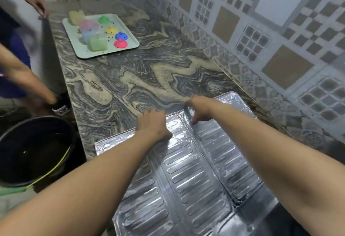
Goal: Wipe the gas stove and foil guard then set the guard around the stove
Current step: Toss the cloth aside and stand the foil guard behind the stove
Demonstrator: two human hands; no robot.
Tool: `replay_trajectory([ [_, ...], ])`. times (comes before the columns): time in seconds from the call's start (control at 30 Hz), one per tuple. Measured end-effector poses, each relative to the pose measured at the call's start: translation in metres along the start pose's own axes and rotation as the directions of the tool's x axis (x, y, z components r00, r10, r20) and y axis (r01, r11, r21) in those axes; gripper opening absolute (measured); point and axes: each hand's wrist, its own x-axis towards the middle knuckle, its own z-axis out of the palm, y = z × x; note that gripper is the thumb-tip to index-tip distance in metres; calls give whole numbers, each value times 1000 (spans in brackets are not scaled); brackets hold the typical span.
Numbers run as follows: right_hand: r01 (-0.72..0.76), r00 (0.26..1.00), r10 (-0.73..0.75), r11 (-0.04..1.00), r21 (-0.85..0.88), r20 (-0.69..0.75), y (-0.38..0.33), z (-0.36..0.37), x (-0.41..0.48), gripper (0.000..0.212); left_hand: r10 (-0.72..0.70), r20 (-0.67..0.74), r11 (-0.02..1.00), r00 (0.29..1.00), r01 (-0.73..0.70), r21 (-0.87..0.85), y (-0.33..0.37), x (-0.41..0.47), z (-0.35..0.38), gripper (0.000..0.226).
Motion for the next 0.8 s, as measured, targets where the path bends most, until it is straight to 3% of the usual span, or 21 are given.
replay_trajectory([
  [0.13,8,1000,-7,1000,28,-27,6,4,2,68,-31,18,999,999,32,-43,3,7,-2,63],
  [0.33,-5,997,9,999,41,-80,13,-30,-15,47,14,69,961,998,6,-275,8,12,-34,51],
  [0.57,-7,968,9,1000,9,-251,17,-94,-74,31,118,-131,941,984,-153,-301,25,-3,-111,31],
  [0.8,-91,916,78,996,-14,-394,19,-141,-158,28,235,-324,923,916,-315,-221,54,-38,-173,22],
])
